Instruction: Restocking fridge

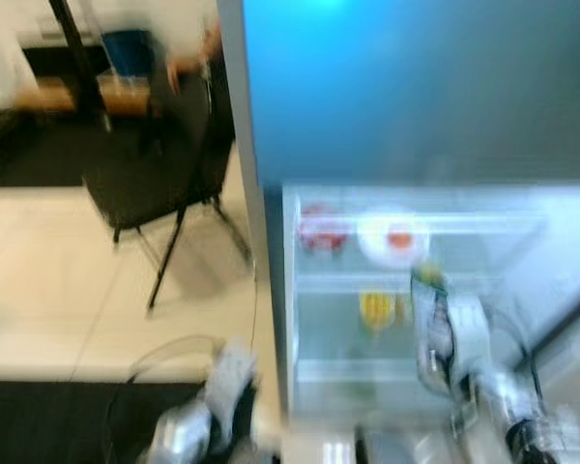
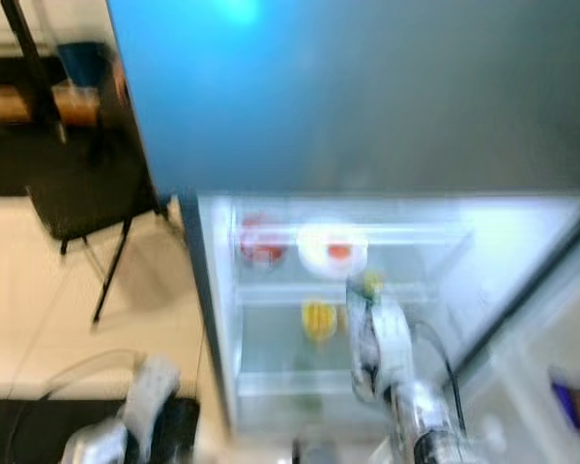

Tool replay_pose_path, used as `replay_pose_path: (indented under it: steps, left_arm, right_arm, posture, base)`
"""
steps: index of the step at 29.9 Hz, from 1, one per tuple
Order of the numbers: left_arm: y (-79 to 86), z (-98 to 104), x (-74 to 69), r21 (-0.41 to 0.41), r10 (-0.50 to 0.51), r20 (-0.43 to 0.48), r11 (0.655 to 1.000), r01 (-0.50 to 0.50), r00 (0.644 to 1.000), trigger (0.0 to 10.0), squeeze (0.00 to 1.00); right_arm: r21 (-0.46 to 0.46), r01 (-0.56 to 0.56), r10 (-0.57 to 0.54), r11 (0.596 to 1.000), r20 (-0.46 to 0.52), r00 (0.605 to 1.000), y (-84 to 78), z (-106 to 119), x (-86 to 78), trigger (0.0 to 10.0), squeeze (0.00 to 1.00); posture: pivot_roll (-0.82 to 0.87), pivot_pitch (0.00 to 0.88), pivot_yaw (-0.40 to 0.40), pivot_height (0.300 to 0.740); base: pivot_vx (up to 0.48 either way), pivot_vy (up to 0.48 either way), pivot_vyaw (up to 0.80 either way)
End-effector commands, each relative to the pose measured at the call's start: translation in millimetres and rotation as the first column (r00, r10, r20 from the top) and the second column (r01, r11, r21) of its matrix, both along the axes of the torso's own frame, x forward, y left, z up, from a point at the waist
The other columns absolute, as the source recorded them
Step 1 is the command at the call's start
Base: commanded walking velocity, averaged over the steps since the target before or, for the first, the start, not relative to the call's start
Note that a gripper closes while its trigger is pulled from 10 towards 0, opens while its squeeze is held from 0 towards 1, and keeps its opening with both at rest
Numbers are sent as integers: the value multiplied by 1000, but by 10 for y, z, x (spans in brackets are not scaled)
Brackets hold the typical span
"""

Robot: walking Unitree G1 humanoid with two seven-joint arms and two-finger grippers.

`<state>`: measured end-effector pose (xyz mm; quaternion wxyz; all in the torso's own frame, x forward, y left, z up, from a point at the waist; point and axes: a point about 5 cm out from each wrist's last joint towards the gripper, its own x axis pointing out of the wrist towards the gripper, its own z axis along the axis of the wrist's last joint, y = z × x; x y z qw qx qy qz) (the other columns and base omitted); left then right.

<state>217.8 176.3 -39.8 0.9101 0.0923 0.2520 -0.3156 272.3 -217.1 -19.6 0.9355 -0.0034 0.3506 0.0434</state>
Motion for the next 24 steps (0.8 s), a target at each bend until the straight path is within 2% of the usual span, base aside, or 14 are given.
replay_pose_path:
  steps: [1, 9, 16, 24]
  left_arm:
    - [26, 61, 62, 25, -38, 38, 999, 37, 999, 10000, 0]
    - [17, 126, 141, 28, -59, 71, 998, 57, 996, 10000, 0]
    - [-21, 215, 244, 21, -72, 123, 997, 70, 990, 10000, 0]
    - [-60, 264, 297, 23, -94, 153, 996, 92, 984, 10000, 0]
  right_arm:
    - [-1, 9, -9, 1000, 96, 995, -26, 164, 162, 10000, 0]
    - [-22, 20, -17, 1000, 139, 990, -54, 291, 285, 10000, 0]
    - [-17, 12, -9, 1000, 150, 989, -24, 300, 299, 10000, 0]
    - [-11, 19, -17, 1000, 157, 987, -49, 299, 288, 10000, 0]
  posture:
    - [-56, 0, -51, 610]
    - [-59, 0, -50, 595]
    - [-59, 0, -50, 570]
    - [-57, 0, -49, 535]
  base:
    - [0, 0, 0]
    - [0, 0, 0]
    - [0, 0, 0]
    - [0, 0, 0]
